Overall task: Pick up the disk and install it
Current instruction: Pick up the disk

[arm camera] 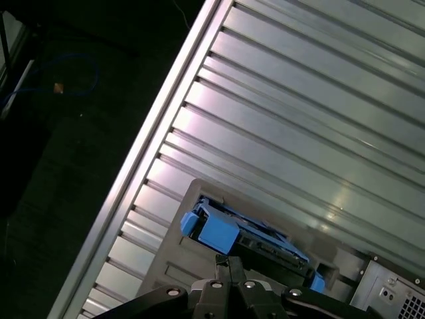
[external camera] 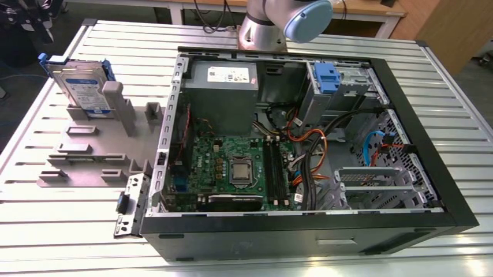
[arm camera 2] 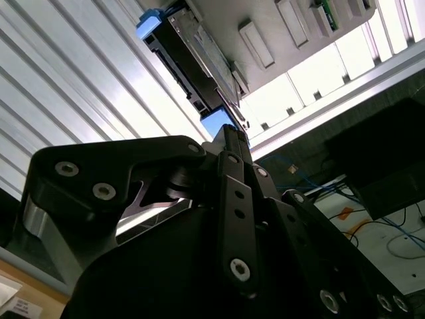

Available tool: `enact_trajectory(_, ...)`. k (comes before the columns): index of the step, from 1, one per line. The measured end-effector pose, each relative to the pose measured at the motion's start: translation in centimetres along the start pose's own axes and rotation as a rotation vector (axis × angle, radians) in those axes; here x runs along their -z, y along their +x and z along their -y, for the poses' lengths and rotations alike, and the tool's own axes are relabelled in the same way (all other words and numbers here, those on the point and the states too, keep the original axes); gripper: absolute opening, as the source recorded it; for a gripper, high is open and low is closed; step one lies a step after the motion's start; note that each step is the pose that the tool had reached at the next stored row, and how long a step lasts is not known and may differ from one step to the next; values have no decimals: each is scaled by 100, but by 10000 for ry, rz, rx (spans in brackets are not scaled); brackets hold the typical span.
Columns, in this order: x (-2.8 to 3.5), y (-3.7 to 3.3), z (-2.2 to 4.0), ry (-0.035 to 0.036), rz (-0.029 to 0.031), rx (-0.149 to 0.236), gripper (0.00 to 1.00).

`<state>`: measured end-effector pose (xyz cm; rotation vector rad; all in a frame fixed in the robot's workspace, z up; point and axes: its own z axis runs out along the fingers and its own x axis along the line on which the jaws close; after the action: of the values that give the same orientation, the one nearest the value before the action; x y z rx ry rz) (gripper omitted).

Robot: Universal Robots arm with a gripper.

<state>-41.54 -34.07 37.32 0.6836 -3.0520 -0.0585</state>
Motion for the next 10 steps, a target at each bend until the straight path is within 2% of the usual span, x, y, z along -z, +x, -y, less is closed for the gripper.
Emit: enact_trajectory(10,0,0,0,1,-7,197,11)
